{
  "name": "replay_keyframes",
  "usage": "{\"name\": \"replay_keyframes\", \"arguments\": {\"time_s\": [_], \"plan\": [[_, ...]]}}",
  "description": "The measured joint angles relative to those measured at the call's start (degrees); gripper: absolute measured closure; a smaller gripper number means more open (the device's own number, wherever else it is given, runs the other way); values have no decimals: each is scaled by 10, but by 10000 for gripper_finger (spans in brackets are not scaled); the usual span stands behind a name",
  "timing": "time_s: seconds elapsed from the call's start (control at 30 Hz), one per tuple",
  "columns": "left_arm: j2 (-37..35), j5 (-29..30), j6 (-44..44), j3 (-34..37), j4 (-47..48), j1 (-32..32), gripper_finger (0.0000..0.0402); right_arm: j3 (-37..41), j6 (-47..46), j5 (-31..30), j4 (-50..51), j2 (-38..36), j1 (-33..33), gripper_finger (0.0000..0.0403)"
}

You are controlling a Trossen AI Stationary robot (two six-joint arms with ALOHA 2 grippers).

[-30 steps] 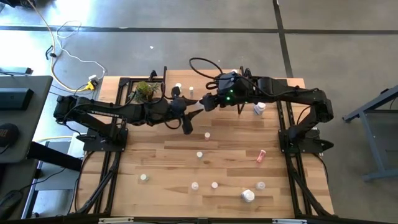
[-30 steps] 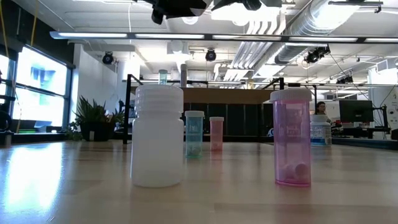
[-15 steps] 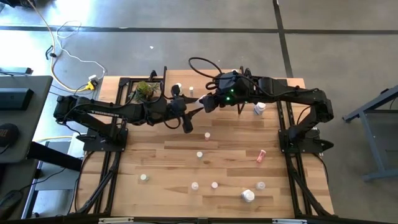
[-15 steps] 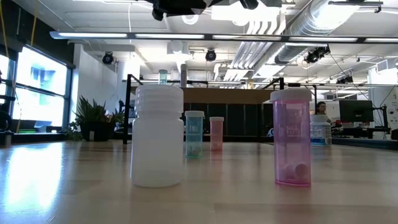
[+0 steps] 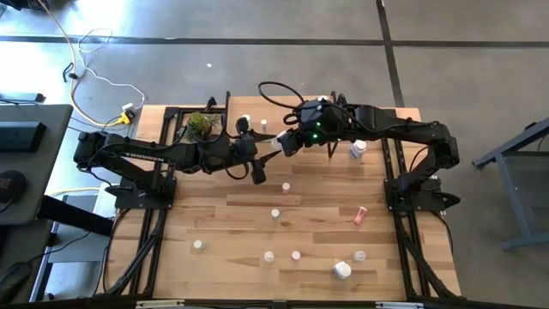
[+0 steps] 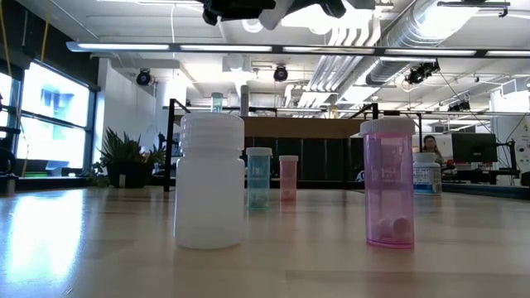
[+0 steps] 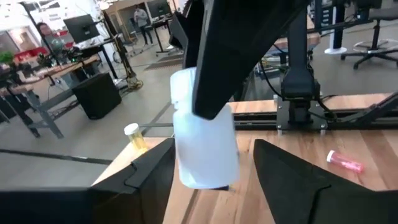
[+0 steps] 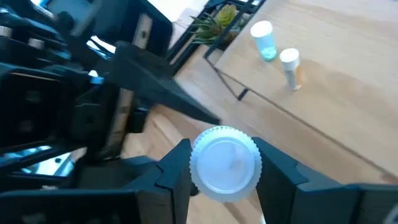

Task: Pick and place medicine bottles onto shelf by color
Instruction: Put the top transparent pill bottle on the shelf

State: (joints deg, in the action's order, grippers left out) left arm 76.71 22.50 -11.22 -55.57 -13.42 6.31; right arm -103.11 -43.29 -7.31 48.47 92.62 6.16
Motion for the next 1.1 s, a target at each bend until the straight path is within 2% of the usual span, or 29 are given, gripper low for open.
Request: {"name": "replay_keyframes", "arguments": {"time_s": [0.17,0.4,0.63,1.1], "plan": [[0,6,30,0,2,6,172,0,38,-1,18,0,25,278],[0,11,76,0,3,28,171,0,124,-1,61,0,82,278],[0,11,80,0,3,55,173,0,226,-12,131,0,147,278],[0,11,80,0,0,90,172,0,378,3,112,20,268,279]]}}
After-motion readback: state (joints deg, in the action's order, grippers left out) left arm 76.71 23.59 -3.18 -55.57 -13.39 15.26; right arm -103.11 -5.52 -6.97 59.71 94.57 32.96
